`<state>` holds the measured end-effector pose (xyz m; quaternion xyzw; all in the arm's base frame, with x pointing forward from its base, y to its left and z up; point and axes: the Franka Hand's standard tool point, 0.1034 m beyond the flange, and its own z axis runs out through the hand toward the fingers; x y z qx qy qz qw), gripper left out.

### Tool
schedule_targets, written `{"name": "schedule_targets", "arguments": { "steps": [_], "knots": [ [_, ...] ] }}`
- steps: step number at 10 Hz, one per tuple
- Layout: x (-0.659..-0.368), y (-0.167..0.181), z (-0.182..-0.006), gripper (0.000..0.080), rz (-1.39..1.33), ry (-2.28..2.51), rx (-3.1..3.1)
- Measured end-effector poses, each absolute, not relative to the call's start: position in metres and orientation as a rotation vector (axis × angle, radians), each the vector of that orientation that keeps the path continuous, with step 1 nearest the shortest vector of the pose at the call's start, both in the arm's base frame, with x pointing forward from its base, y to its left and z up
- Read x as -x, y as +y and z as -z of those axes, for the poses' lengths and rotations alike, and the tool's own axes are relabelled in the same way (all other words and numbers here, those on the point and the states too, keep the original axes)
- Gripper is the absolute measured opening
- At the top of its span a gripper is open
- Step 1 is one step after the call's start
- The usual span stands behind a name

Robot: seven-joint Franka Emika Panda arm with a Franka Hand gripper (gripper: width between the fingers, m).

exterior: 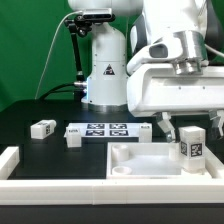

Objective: Assemble one leg

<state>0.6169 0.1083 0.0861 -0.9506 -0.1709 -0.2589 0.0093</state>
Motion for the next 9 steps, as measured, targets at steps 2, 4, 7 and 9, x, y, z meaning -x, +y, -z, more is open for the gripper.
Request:
{"name": "schedule_targets", "arguments": {
  "steps": [2, 4, 7, 9],
  "knots": [
    [-0.621, 0.106, -0.088, 0.0649, 0.791, -0.531, 2.975],
    [-0.624, 0.100, -0.082, 0.0649, 0.741, -0.538, 2.990],
    [-0.620, 0.102, -0.074, 0.0649, 0.362, -0.537, 3.033],
    [-0.609, 0.108, -0.071, 0.0649, 0.118, -0.509, 3.041]
  ]
}}
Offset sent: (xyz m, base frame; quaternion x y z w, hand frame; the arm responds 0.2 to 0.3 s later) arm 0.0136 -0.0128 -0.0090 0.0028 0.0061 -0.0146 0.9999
